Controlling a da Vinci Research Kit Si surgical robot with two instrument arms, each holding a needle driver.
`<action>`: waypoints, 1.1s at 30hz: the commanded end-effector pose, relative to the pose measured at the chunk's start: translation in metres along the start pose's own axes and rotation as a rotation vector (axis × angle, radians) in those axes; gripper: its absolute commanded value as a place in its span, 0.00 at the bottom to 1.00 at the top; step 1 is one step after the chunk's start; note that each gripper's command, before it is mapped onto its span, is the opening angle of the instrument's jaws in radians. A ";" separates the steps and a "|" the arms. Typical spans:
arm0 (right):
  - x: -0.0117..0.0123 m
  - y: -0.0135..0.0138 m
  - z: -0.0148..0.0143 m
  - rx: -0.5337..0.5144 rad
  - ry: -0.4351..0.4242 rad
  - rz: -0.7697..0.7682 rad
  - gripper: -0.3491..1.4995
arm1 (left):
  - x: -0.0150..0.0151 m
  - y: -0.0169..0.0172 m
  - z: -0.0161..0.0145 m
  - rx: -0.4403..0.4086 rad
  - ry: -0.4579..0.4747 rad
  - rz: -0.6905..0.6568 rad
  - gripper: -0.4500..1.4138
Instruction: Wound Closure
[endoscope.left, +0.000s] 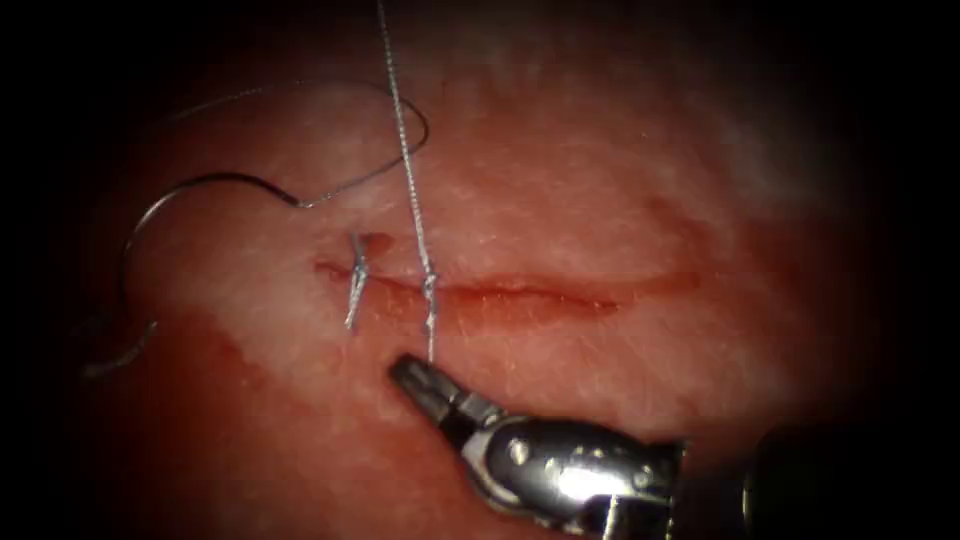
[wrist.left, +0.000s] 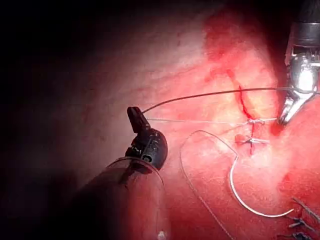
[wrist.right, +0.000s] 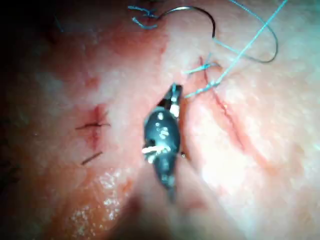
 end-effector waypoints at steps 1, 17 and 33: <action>-0.0010 -0.0018 -0.0002 0.008 -0.003 0.002 0.00 | -0.0004 0.0008 0.0004 0.000 0.001 -0.003 0.00; -0.0047 -0.0053 -0.0025 0.051 -0.051 -0.059 0.00 | -0.0006 -0.0013 0.0024 0.037 -0.008 0.064 0.00; -0.0036 -0.0038 -0.0016 0.085 -0.048 -0.045 0.00 | 0.0015 0.0023 0.0003 0.015 0.036 0.022 0.00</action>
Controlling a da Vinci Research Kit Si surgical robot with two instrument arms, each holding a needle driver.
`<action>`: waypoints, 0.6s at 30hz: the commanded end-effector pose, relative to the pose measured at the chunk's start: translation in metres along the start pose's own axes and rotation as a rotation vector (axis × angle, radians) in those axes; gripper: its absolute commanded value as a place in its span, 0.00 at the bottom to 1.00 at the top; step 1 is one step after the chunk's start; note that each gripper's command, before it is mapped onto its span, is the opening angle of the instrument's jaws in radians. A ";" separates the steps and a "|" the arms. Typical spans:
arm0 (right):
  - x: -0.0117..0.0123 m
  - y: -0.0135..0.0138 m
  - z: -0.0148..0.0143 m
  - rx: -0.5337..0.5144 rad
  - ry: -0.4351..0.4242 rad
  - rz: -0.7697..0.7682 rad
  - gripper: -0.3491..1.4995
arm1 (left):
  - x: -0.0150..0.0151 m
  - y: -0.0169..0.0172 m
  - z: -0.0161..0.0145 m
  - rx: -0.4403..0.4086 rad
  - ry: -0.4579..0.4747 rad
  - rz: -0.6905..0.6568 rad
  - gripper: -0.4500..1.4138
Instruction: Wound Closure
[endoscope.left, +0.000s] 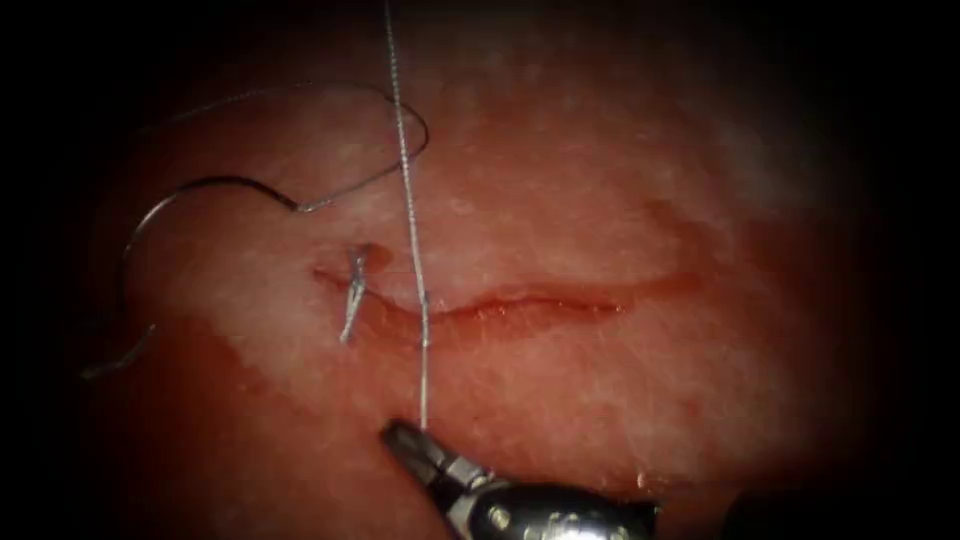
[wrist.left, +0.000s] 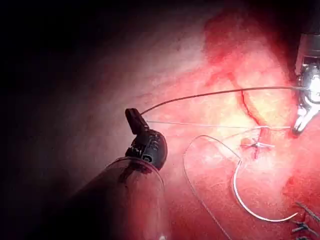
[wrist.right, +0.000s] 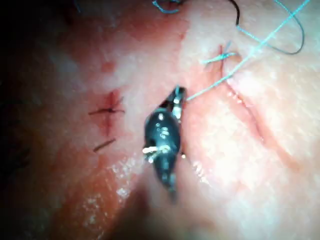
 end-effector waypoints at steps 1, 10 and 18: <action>-0.0001 -0.0006 0.0002 0.008 0.001 0.010 0.11 | 0.0004 0.0016 -0.0002 -0.015 0.014 -0.010 0.00; 0.0021 0.0003 -0.0001 0.049 0.007 0.029 0.81 | 0.0085 0.0099 -0.0059 -0.134 0.105 -0.132 0.00; 0.0040 0.0009 -0.0019 0.123 0.022 0.040 0.84 | 0.0148 0.0169 -0.0111 -0.217 0.186 -0.173 0.00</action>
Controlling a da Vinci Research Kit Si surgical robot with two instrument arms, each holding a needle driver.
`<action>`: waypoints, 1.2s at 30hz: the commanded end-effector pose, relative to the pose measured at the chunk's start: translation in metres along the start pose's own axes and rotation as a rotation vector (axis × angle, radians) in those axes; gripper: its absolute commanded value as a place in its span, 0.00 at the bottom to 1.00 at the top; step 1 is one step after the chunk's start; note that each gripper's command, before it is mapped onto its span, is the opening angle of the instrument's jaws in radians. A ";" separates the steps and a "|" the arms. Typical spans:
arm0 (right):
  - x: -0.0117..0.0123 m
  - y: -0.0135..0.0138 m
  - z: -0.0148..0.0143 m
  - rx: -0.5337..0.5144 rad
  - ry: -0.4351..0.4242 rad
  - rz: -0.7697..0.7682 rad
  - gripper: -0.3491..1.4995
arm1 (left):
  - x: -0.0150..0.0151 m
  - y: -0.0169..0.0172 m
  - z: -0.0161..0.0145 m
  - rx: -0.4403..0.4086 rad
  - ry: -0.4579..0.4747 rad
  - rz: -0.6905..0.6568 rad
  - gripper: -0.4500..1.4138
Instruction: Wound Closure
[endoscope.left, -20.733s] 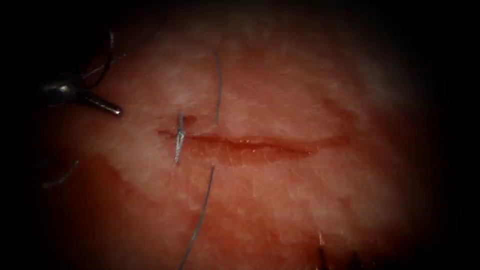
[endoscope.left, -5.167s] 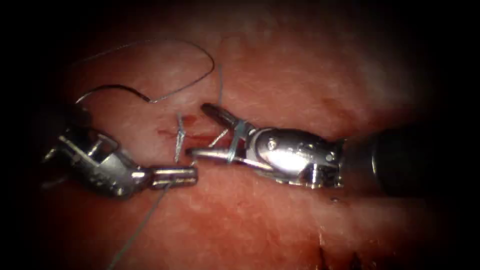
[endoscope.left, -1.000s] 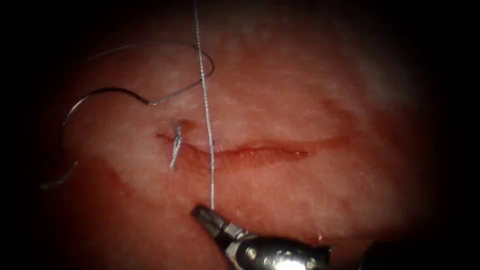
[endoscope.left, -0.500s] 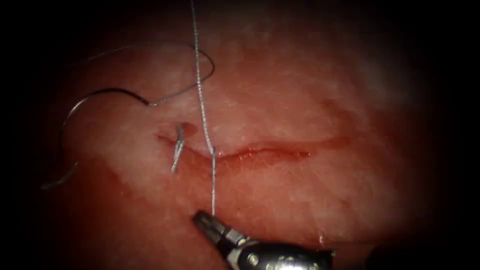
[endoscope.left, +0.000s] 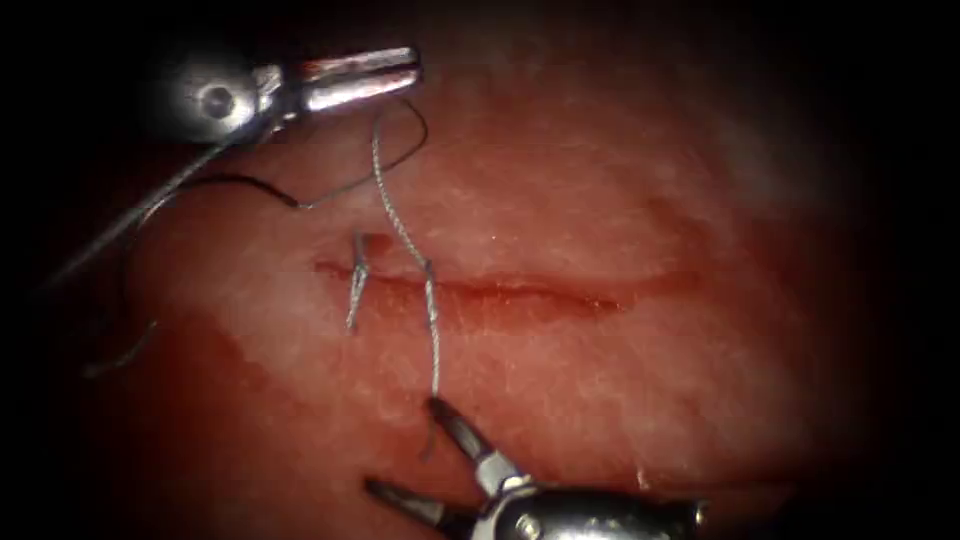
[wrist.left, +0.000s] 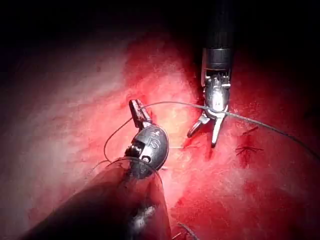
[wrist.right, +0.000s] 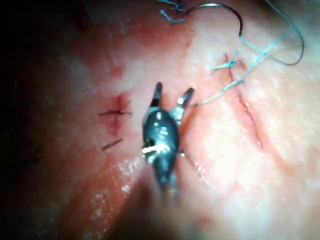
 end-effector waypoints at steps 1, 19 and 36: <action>-0.0001 -0.0007 -0.0005 0.021 0.000 0.007 0.80 | 0.0000 0.0020 -0.0002 -0.011 0.008 0.001 0.00; 0.0011 0.0093 0.0036 0.288 -0.047 0.058 0.07 | -0.0011 0.0119 -0.0039 -0.209 0.004 0.064 0.00; 0.0030 0.0144 0.0111 0.373 0.140 0.164 0.05 | -0.0060 0.0122 -0.0026 -0.377 -0.006 0.172 0.00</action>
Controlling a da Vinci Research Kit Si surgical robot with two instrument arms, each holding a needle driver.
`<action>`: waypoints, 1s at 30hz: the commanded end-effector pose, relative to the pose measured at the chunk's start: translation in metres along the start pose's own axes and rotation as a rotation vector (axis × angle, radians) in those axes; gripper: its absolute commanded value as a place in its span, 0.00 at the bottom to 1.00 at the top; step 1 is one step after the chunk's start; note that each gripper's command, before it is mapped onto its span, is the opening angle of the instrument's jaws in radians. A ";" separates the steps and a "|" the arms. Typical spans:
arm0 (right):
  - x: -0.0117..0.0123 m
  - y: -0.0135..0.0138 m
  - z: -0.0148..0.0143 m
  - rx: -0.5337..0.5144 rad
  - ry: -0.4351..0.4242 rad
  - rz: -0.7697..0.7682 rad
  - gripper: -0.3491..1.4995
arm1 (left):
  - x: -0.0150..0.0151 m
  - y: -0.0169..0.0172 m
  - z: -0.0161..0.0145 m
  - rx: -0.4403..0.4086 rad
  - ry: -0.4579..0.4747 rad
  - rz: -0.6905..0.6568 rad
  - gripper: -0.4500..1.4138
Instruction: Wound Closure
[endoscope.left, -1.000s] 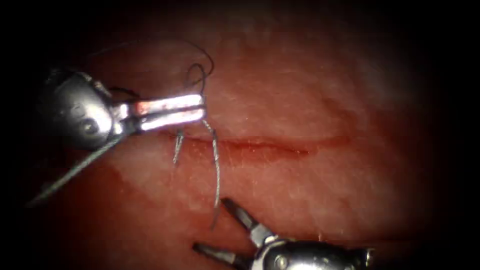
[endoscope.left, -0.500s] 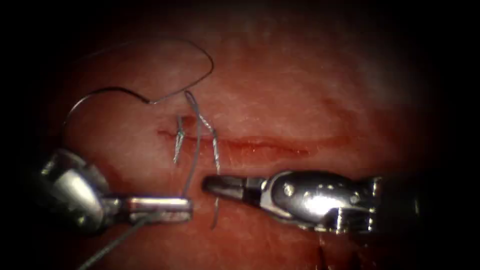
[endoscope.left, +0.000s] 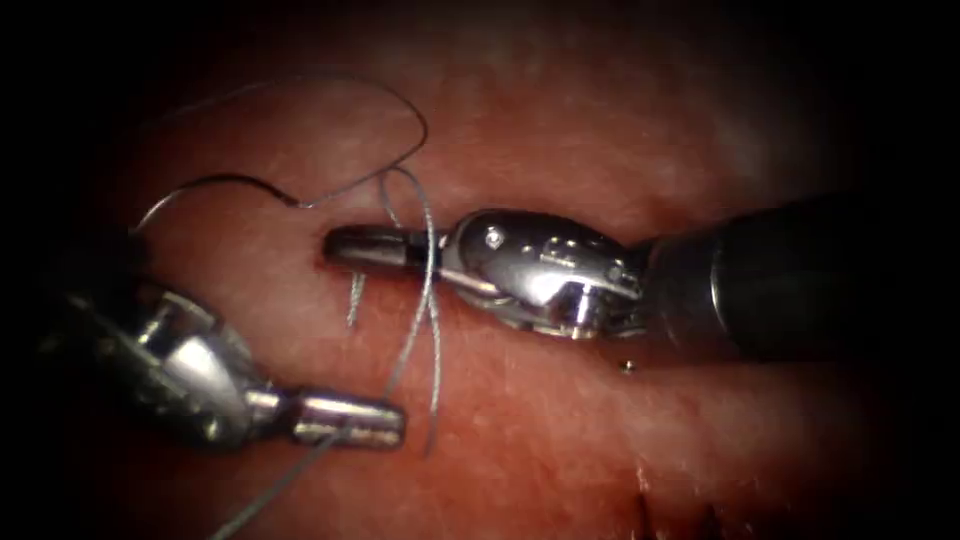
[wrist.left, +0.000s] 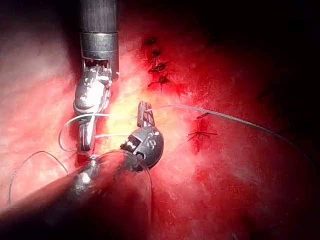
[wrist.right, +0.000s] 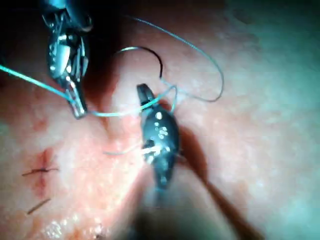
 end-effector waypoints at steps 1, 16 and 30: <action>-0.0007 -0.0004 0.0008 0.014 0.020 0.018 0.05 | -0.0006 0.0011 0.0004 -0.006 0.007 -0.023 0.00; 0.0003 -0.0006 0.0005 0.236 0.161 0.090 0.00 | -0.0094 -0.0006 -0.0021 0.013 0.118 -0.318 0.00; 0.0003 -0.0023 0.0006 0.506 -0.024 0.031 0.00 | -0.0119 -0.0027 -0.0009 0.077 0.073 -0.348 0.00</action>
